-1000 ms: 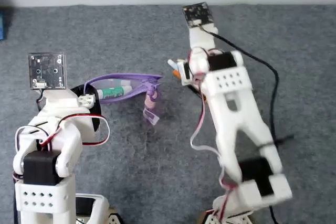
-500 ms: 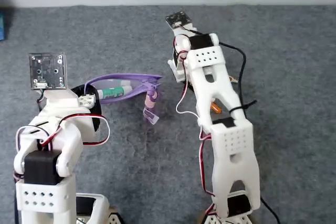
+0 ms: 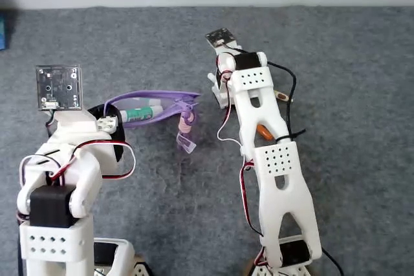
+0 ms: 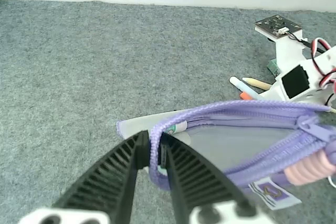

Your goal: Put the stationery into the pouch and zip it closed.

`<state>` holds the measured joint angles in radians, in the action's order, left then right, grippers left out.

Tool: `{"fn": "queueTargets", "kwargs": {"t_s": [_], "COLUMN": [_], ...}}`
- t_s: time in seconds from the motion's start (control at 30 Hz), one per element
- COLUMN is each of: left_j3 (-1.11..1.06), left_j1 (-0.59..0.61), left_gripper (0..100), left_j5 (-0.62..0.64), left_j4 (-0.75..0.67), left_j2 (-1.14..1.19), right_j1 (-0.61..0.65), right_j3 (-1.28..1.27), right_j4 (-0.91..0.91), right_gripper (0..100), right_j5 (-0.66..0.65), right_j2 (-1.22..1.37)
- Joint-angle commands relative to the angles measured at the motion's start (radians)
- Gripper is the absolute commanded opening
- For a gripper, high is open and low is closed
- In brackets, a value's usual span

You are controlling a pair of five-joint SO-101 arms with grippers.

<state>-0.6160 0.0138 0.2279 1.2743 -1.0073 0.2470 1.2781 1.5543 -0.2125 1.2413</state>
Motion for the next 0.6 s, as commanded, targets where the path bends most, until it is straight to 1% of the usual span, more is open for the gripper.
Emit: {"fn": "queueTargets", "kwargs": {"t_s": [0.0,0.07,0.1,0.17,0.27,0.37,0.47,0.57], "left_j3": [0.004,0.004,0.004,0.004,0.004,0.004,0.004,0.004], "left_j1": [-0.005,-0.005,-0.005,-0.005,-0.005,-0.005,-0.005,-0.005], "left_gripper": [1,1,1,1,1,1,1,1], "left_j5": [-0.008,-0.006,-0.006,-0.006,-0.006,-0.006,-0.006,-0.006], "left_j4": [-0.012,-0.012,-0.012,-0.012,-0.012,-0.012,-0.012,-0.014], "left_j2": [0.009,0.009,0.009,0.009,0.009,0.009,0.009,0.009], "right_j1": [-0.028,-0.028,-0.028,-0.033,-0.036,-0.035,-0.042,-0.048], "right_j3": [0.031,0.031,0.031,0.046,0.127,0.226,0.311,0.319], "right_j4": [0.027,0.061,0.076,0.113,0.174,0.243,0.245,0.245], "right_gripper": [10.6,1.0,0.7,3.6,0.5,0.8,0.8,0.8], "right_j5": [-0.005,-0.002,-0.002,0.0,0.002,0.002,0.014,0.017], "right_j2": [-0.001,-0.001,-0.001,-0.001,0.004,0.001,-0.015,-0.045]}}
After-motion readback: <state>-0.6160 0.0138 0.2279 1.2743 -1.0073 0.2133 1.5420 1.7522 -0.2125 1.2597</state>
